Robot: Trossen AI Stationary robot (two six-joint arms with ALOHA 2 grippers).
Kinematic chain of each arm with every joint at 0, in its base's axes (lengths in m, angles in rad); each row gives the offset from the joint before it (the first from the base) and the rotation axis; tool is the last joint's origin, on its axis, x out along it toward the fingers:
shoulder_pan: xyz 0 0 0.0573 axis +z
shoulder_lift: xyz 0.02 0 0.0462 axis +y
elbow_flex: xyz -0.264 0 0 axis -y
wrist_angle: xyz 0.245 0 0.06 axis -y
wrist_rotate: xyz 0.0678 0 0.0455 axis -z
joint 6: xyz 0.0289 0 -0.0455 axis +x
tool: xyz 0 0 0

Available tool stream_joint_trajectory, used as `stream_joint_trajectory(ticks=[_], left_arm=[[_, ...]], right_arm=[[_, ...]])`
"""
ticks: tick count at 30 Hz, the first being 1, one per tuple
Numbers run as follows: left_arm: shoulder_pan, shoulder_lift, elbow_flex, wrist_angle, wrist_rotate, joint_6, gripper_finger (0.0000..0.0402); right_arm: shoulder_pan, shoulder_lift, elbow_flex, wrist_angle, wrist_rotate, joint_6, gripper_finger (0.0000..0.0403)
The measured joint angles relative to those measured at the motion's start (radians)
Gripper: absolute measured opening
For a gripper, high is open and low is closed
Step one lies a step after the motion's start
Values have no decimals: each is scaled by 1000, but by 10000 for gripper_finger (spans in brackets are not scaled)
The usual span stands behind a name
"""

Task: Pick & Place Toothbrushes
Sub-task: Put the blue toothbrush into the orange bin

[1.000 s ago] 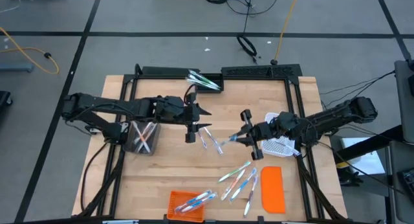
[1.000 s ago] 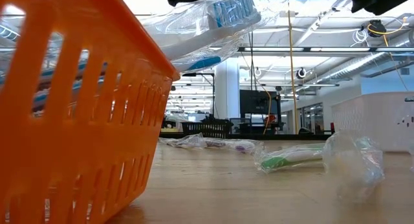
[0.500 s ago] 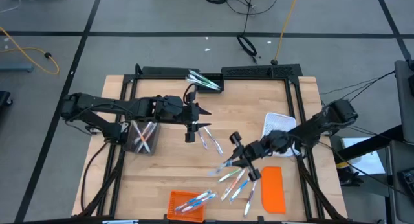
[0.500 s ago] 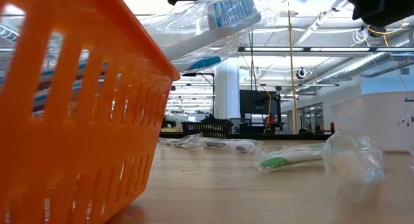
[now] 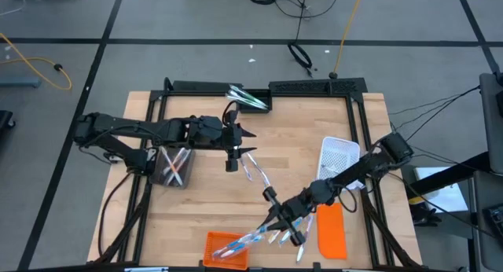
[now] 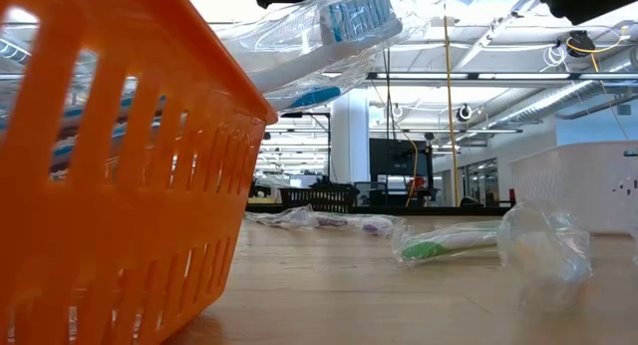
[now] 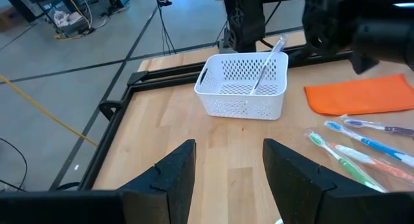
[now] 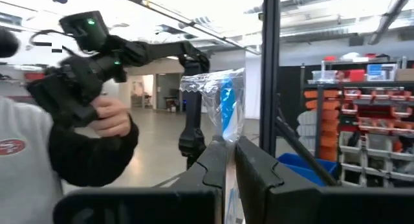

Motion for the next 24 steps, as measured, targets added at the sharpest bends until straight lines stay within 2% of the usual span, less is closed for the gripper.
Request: stream_joint_trajectory(ticks=[12, 18, 24], left_arm=[[-10, 0, 0, -30, 29, -41, 182], [-30, 0, 0, -53, 30, -87, 182], [-52, 0, 0, -62, 30, -100, 182]], right_arm=[[33, 213, 169, 6, 81, -23, 8], [34, 328, 287, -1, 80, -33, 8], [33, 390, 342, -2, 79, -31, 11]])
